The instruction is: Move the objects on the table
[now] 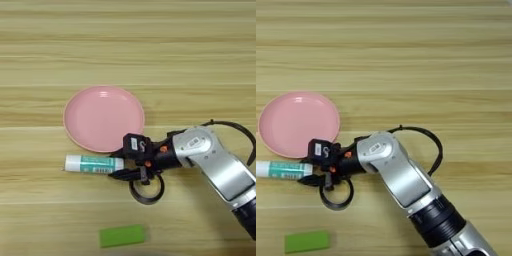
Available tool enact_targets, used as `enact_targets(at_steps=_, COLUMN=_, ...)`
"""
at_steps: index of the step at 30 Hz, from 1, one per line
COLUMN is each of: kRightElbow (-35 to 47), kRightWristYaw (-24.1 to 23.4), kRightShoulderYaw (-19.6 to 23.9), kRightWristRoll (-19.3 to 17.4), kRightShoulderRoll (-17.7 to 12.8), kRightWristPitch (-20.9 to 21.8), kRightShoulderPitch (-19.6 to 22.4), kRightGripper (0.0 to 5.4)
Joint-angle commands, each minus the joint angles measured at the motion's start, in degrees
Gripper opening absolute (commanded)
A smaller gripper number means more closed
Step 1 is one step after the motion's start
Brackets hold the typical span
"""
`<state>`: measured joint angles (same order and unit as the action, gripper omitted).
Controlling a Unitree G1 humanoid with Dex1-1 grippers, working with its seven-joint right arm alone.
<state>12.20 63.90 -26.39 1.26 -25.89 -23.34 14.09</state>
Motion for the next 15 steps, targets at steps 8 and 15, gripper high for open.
enact_targets(at_steps=8, kRightElbow=3.05, kRightWristYaw=-6.00, kRightShoulderYaw=6.43, kRightWristRoll=-4.17, kRightShoulderRoll=3.43, kRightWristPitch=-2.63, kRightShoulderPitch=6.84, kRightGripper=1.67)
enact_targets(at_steps=15, kRightElbow=0.69, kRightWristYaw=-9.31, kRightShoulderYaw=7.71, kRightWristRoll=-4.17, kRightShoulderRoll=5.73, kRightWristPitch=-4.53, kRightShoulderPitch=8.97, kRightGripper=1.67)
